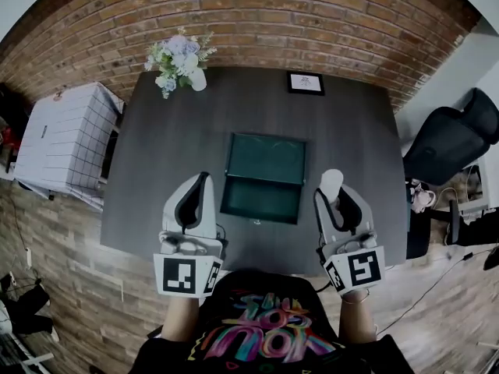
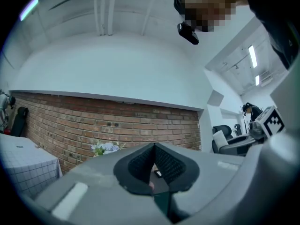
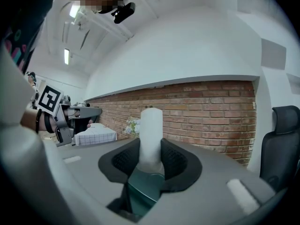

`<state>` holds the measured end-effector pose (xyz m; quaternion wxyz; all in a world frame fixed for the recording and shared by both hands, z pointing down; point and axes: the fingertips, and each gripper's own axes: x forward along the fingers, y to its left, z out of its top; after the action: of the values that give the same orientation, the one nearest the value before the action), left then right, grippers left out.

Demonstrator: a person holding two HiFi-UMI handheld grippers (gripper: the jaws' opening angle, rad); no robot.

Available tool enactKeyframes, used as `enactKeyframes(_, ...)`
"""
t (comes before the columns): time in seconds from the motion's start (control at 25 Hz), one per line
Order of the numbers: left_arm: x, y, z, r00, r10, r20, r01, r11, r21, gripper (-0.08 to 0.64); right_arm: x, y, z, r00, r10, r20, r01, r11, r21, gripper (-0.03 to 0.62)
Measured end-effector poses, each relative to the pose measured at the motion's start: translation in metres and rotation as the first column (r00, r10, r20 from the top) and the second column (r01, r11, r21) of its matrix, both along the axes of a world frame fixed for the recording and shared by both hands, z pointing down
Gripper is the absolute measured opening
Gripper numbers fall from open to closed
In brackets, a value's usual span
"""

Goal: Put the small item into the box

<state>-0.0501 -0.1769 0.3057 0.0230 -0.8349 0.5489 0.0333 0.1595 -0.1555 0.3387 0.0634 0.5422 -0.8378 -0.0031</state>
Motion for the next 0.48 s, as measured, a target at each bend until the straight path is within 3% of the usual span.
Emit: enactKeyframes(0.48, 0.013, -0.009, 0.013, 1.000, 0.004, 0.008, -0.004, 1.000, -0.029, 0.002, 0.001, -0.008, 0.019, 0.997, -0.064, -0.049, 0.062, 0.997, -0.053, 0.133)
